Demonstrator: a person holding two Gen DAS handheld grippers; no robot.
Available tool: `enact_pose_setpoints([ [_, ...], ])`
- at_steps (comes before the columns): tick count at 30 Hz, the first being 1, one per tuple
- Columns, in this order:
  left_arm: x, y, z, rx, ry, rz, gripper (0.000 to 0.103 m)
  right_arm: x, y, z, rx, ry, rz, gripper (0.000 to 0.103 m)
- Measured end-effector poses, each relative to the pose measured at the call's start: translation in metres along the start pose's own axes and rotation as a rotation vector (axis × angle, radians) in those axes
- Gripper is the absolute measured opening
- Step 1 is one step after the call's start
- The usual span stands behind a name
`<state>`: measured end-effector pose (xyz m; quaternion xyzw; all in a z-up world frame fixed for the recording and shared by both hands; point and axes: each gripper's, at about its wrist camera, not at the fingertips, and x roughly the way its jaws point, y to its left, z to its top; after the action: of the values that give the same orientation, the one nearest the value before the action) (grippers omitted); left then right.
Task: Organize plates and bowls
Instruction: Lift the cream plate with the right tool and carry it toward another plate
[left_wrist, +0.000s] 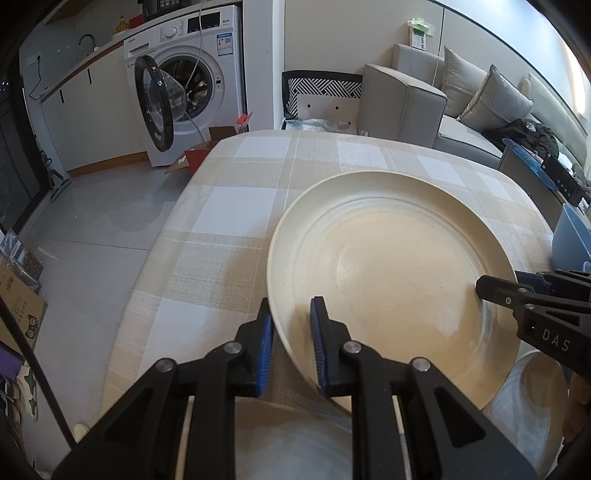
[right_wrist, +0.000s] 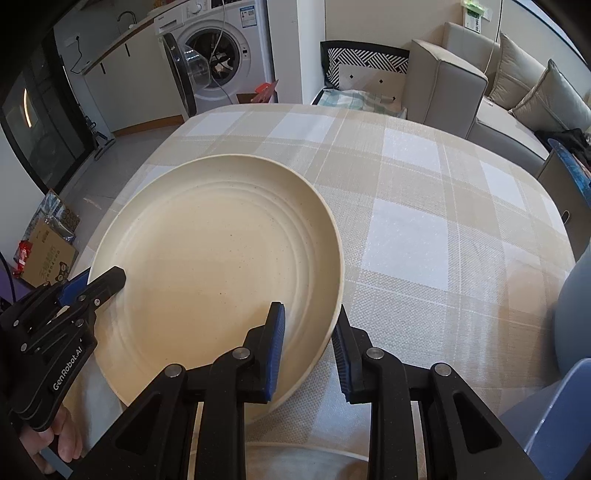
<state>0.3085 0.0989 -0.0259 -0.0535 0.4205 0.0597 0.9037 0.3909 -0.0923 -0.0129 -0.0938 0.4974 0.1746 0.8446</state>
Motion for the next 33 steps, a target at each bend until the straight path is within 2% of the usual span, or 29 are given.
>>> enact_pose_setpoints([
  [16, -0.051, -0.007, 0.0, 0.011, -0.082, -0.01, 0.017, -0.054, 0.002, -0.011, 0.006, -0.082, 0.002, 0.025],
  [33, -0.096, -0.018, -0.014, 0.037, -0.137, -0.02, 0.017, -0.108, 0.005, -0.046, 0.001, -0.157, -0.01, 0.025],
])
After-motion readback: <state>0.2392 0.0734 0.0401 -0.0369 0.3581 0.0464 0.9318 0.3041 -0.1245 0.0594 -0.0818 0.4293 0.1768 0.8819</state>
